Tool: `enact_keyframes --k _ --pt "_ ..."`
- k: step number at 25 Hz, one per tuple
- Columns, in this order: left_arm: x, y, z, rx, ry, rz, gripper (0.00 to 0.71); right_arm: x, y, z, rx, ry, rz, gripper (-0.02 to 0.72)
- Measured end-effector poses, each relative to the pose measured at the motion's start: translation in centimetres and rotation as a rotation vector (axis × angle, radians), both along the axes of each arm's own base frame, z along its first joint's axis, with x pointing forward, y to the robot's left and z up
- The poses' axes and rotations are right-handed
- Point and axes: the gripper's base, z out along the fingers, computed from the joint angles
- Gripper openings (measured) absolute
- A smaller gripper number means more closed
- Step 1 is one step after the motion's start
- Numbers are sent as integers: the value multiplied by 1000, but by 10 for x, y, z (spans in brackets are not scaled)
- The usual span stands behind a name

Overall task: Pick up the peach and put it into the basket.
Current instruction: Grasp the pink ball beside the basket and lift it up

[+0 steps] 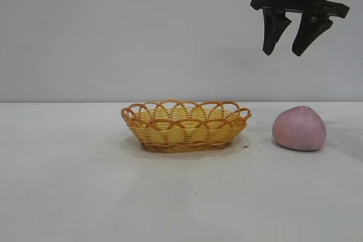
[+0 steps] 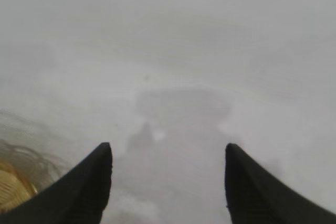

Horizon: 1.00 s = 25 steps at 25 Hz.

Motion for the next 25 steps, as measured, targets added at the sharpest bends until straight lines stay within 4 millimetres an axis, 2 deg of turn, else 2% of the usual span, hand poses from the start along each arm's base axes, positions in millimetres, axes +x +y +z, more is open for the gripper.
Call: enact_keyframes --k 9,13,18,23,24,25 --pt "-1 2 0 -21 -5 39 545 -6 -2 -2 -34 69 20 404" --pt "-1 2 0 -23 -5 40 545 -14 -6 9 -74 90 39 404" --pt "-1 2 0 -25 -5 41 545 -25 -9 19 -107 202 63 404" --pt "-1 2 0 -25 -5 41 545 -36 -6 19 -82 318 77 404" --pt "-1 2 0 -25 -5 41 545 -37 -4 19 -73 336 80 345" --pt "-1 2 0 -25 -5 41 545 -39 -2 19 -71 348 89 346"
